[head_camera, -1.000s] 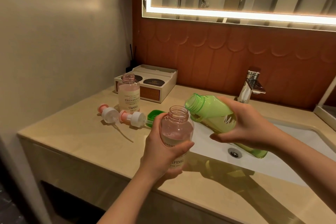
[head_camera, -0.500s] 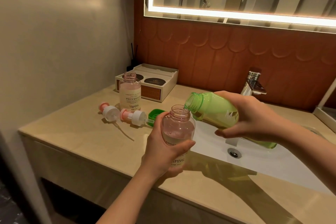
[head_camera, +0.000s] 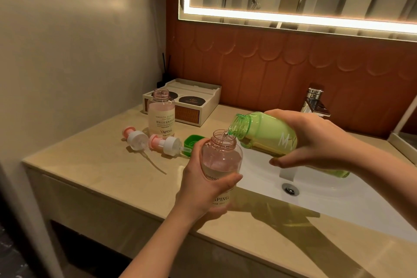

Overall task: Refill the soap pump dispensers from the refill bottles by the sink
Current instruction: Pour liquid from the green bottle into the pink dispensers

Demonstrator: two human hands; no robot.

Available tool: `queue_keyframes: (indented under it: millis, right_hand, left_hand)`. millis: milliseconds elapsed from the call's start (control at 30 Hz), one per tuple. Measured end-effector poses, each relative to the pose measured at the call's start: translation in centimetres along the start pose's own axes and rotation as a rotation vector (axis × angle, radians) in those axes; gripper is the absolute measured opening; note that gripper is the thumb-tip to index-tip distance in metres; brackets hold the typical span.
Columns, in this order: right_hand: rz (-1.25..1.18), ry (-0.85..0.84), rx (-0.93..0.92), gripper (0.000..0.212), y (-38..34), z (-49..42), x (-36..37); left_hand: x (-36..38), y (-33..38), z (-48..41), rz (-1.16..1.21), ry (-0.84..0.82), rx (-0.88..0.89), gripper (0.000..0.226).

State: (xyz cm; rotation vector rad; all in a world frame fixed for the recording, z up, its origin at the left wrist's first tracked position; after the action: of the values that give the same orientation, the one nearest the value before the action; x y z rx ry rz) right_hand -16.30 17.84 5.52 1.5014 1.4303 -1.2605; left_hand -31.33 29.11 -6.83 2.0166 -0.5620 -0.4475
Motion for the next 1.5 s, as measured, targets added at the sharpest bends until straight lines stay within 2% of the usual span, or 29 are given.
queue_keyframes:
  millis: [200, 467, 767, 1333, 1500]
  right_hand:
    - [0.024, -0.011, 0.006, 0.076, -0.11, -0.06, -0.14]
    - [0.005, -0.021, -0.004, 0.078, -0.07, -0.05, -0.12]
    - [0.001, -0.031, -0.015, 0.079, -0.12, -0.04, -0.32]
    - [0.028, -0.058, 0.006, 0.082, -0.11, -0.16, -0.67]
    - [0.036, -0.065, 0.01, 0.084, -0.14, -0.23, -0.69]
  left_hand:
    - [0.0, -0.1, 0.03, -0.008, 0.0, 0.0, 0.084]
    - [-0.05, -0.12, 0.04, 0.004, -0.001, -0.006, 0.074]
    - [-0.05, -0.13, -0.03, -0.002, 0.014, 0.011, 0.079]
    - [-0.1, -0.04, -0.09, 0.01, 0.001, 0.014, 0.073]
    - [0.04, 0.08, 0.03, 0.002, 0.009, 0.007, 0.079]
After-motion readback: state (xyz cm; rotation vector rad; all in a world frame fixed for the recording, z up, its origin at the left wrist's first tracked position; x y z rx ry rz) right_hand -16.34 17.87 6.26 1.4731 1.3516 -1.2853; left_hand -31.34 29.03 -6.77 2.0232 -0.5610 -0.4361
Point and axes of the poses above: each hand's wrist, its own z-axis away from the middle knuckle, its own x-axis out of the palm, y = z × x, the point moved 3 cm from there along -z, towards the middle knuckle, and after that the axes turned 4 degrees about x, right-handed, at the moved point
